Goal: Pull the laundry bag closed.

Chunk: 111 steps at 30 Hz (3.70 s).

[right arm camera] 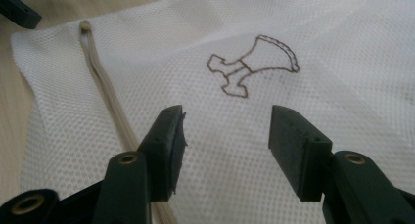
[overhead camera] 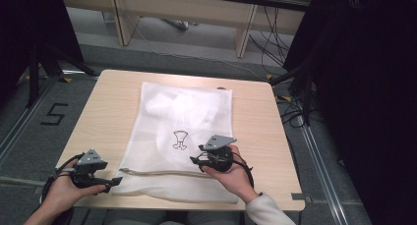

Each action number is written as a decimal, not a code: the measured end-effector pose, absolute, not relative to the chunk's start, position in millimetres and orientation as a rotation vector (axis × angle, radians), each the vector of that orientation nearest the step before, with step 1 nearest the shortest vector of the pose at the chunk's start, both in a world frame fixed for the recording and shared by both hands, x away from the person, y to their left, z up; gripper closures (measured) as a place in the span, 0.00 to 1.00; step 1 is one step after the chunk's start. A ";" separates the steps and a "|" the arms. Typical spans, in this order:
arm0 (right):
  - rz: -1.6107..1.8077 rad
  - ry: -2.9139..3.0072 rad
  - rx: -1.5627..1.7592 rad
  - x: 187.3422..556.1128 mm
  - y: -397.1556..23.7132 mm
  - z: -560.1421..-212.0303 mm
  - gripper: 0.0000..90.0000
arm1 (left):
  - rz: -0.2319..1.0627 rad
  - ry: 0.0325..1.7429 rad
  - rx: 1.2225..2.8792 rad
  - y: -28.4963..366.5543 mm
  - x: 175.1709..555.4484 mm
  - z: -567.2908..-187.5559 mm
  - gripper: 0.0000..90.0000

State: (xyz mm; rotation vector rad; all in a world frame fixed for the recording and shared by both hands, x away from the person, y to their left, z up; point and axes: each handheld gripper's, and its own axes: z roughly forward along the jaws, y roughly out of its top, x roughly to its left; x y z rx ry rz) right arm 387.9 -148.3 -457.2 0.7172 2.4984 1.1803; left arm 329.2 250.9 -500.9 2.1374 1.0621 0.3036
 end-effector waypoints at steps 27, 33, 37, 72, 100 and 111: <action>1.212 2.659 0.524 398.1 -59.5 -462.3 0.60 | 0.256 1.082 2.151 249.3 331.9 -503.5 0.21; 1.232 2.709 0.458 400.0 -38.5 -461.0 0.63 | 0.256 1.087 2.165 249.5 331.7 -503.0 0.21; 1.235 2.738 0.465 400.5 -25.2 -461.9 0.57 | 0.247 1.086 2.154 249.8 332.2 -503.7 0.21; 1.102 2.904 0.376 404.1 41.9 -482.1 0.80 | 0.238 1.099 2.148 248.3 333.6 -506.6 0.23; 1.031 3.014 0.422 408.4 67.9 -499.5 0.90 | 0.230 1.087 2.159 247.7 333.2 -505.7 0.23; 1.044 2.997 0.393 408.2 66.5 -487.8 0.91 | 0.224 1.078 2.163 246.7 333.3 -506.2 0.26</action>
